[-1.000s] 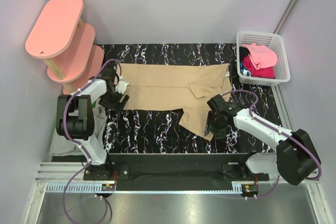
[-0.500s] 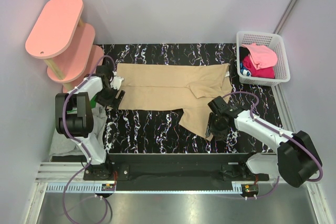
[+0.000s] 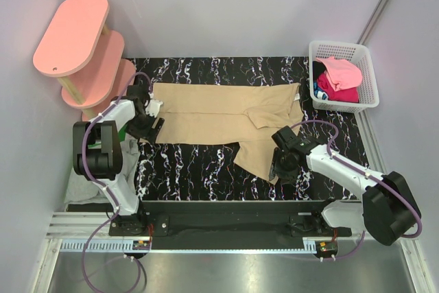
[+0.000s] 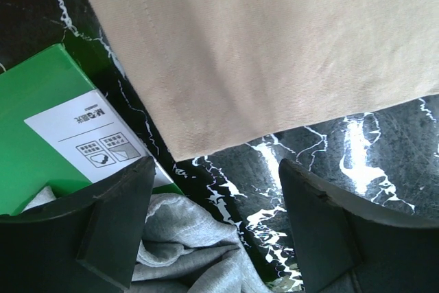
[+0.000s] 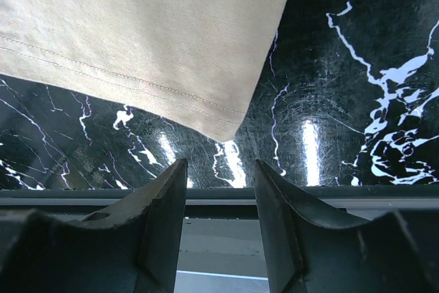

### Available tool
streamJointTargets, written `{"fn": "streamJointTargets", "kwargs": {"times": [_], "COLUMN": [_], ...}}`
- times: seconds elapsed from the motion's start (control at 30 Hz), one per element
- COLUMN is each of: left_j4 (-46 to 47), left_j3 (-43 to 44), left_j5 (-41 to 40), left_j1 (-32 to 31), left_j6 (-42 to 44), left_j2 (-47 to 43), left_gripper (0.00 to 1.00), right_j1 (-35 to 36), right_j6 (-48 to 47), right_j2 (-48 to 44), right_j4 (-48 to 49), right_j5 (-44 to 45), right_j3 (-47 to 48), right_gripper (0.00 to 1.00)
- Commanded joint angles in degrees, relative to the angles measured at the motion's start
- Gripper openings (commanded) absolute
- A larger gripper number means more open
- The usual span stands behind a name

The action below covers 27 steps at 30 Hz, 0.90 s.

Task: Fold and stack the t-shirts
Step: Fold the tshirt

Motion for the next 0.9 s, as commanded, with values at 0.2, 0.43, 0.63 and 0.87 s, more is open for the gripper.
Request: {"fn": "streamJointTargets", "kwargs": {"times": [0.2, 0.43, 0.63, 0.87], "left_j4": [0.35, 0.97, 1.41, 1.41], "left_j3": [-0.25, -1.39, -2.89, -3.50], "left_j5": [1.57, 1.74, 2.00, 2.80], "left_j1": [-1.71, -1.19, -1.10, -1.10], "left_j6": [-1.25, -1.16, -0.99, -0.90], "left_j2": [-1.01, -1.54, -1.10, -0.75], "left_gripper": [0.78, 0.78, 0.77, 0.59], "right_j1": [0.52, 0.52, 0.60, 0.69], "right_j6": [0.31, 0.40, 0.93, 1.28], "right_j2": [-1.63, -2.42, -3.65, -4.10], "right_j4": [0.37, 0.02, -0.51, -0.51], "right_j5": [-0.61, -0.87, -1.75, -2.90], "right_j3": [0.05, -0.92, -1.27, -2.94], "right_gripper": [0.50, 0.50, 0.49, 0.49]}}
